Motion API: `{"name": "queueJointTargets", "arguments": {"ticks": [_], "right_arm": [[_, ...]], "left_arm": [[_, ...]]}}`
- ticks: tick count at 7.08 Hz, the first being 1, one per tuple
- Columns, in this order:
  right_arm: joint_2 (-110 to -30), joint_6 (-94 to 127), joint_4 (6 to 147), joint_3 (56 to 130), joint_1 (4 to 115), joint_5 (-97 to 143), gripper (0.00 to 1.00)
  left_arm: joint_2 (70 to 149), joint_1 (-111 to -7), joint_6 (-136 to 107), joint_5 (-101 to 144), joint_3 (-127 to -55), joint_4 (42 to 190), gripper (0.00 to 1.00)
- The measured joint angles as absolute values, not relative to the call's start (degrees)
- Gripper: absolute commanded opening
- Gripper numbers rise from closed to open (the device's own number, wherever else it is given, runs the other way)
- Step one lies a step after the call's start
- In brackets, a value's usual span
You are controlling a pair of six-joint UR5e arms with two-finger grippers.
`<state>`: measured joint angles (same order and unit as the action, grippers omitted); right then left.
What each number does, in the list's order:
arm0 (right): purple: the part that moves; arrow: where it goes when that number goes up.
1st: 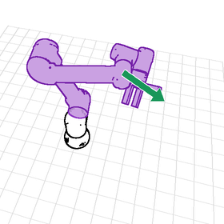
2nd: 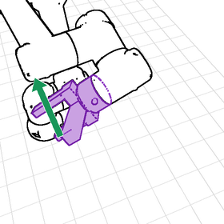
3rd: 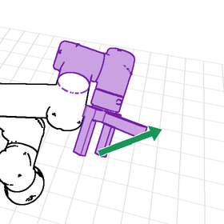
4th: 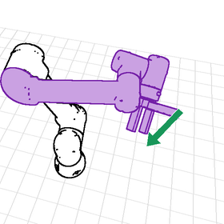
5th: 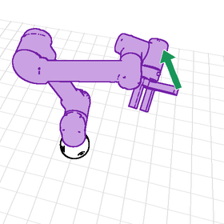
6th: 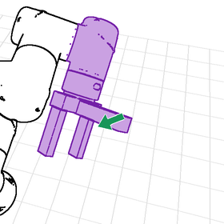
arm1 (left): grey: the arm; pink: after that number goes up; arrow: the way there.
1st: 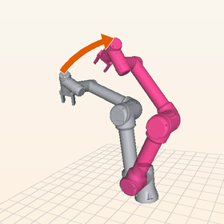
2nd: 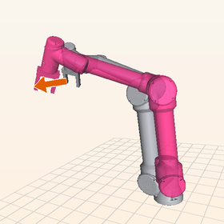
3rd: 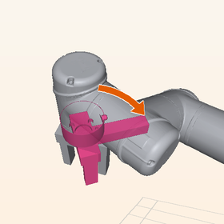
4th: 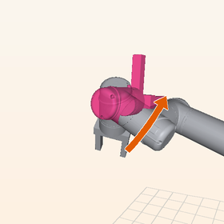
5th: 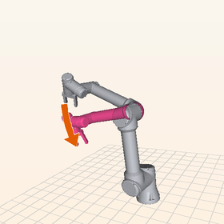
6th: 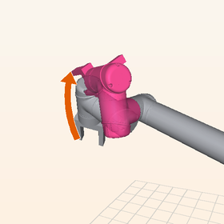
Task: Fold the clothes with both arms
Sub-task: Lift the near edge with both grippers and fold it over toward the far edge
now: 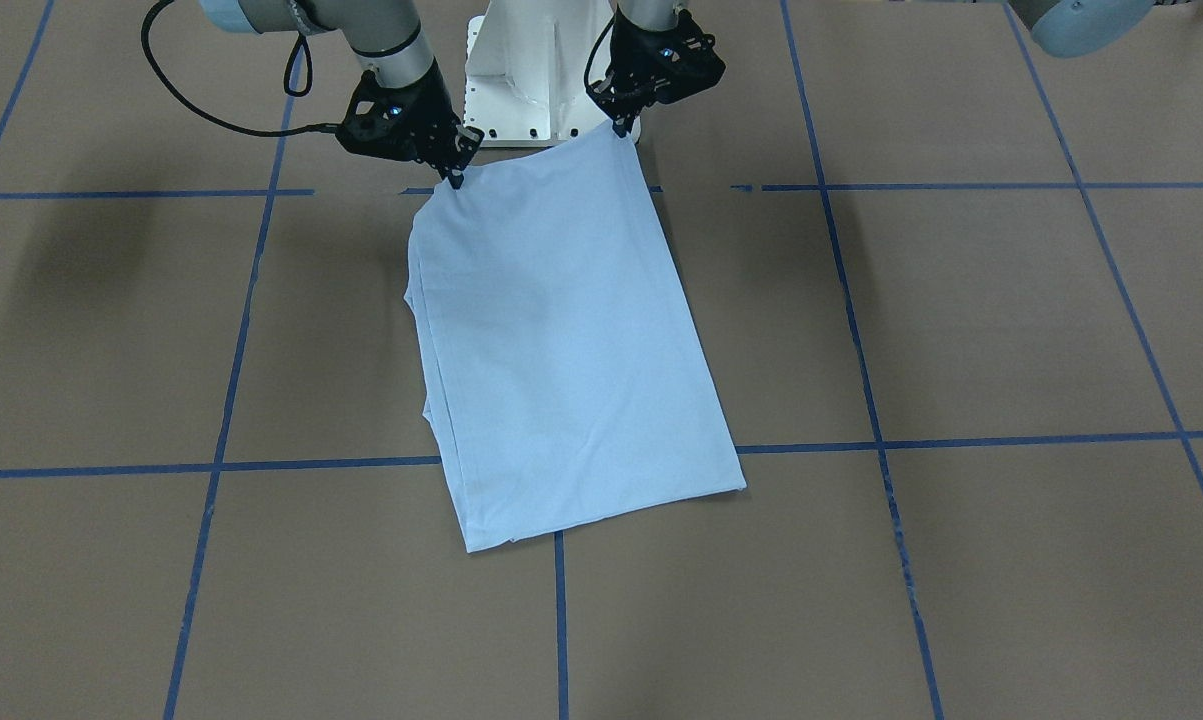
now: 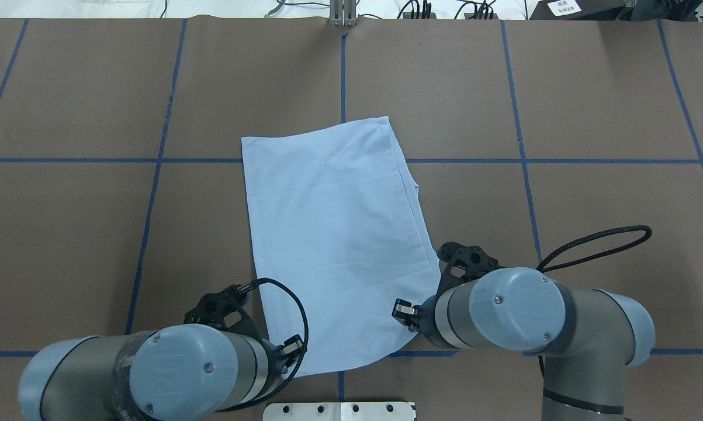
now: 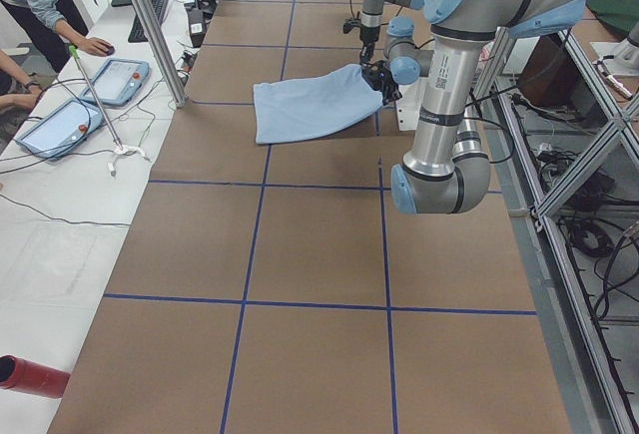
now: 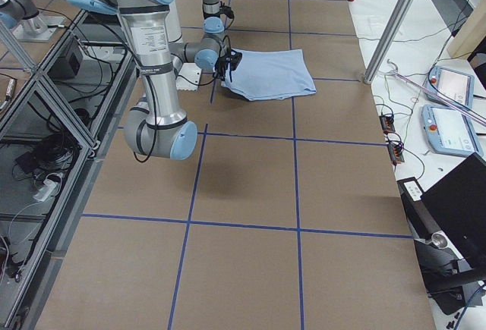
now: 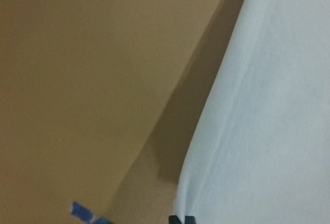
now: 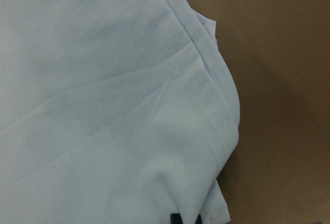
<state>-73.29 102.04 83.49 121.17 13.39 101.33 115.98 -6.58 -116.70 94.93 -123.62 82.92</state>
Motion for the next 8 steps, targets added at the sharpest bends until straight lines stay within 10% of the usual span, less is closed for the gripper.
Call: {"name": "queueJointTargets", "arguments": {"ticks": [8], "right_arm": [[-61.69,98.21,82.61,109.31,25.66,105.03,0.00]], "left_arm": [[116.65,-17.32,-103.95,95.21,-122.02,80.38,0.00]]}}
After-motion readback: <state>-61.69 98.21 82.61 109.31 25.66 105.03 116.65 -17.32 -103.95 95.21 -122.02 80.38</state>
